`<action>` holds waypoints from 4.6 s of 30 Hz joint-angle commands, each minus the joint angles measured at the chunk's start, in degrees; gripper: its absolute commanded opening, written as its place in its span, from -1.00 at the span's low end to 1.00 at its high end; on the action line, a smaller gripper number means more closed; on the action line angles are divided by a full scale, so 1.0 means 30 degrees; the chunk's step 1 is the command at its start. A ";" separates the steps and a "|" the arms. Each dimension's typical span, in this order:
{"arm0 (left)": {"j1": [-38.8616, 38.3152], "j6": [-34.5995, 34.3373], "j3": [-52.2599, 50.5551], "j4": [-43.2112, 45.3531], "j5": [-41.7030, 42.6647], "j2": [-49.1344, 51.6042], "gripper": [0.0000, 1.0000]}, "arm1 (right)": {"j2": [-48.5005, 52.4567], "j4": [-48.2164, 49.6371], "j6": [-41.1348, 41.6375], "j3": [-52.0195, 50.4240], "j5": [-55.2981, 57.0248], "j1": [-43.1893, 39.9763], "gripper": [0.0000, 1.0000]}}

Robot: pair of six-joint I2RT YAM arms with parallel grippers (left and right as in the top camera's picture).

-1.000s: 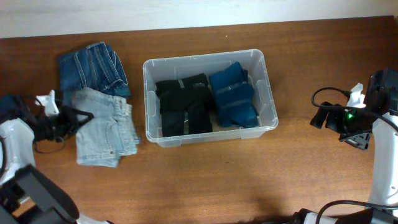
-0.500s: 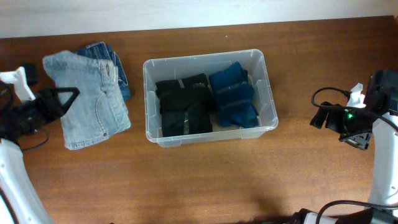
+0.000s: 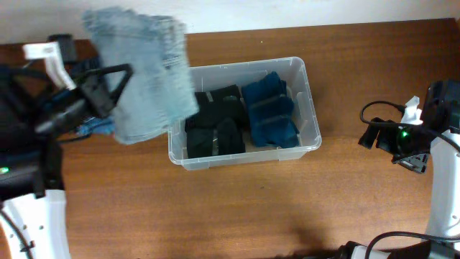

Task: Pack container
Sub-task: 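Lift the light denim garment with the left gripper over the bin, then lower the light denim garment into the bin's left half, then press the light denim garment down along the bin's left wall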

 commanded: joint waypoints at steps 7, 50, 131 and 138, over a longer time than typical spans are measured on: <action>-0.7147 -0.3949 0.0568 0.1260 -0.8437 0.1158 -0.98 | 0.0015 0.0007 0.0102 -0.0007 0.0051 -0.0117 0.97; -0.9770 -0.2973 0.0495 -0.1523 -1.0331 0.9748 0.40 | 0.0015 0.0007 0.0102 -0.0007 0.0051 -0.0117 0.97; -1.0185 0.4080 0.5617 -0.9173 -1.7901 1.2400 -0.98 | 0.0015 0.0007 0.0102 -0.0007 0.0051 -0.0117 0.97; -1.0652 0.4379 0.5646 -1.0149 -1.7857 1.1060 -0.97 | 0.0015 0.0007 0.0102 -0.0007 0.0051 -0.0117 0.97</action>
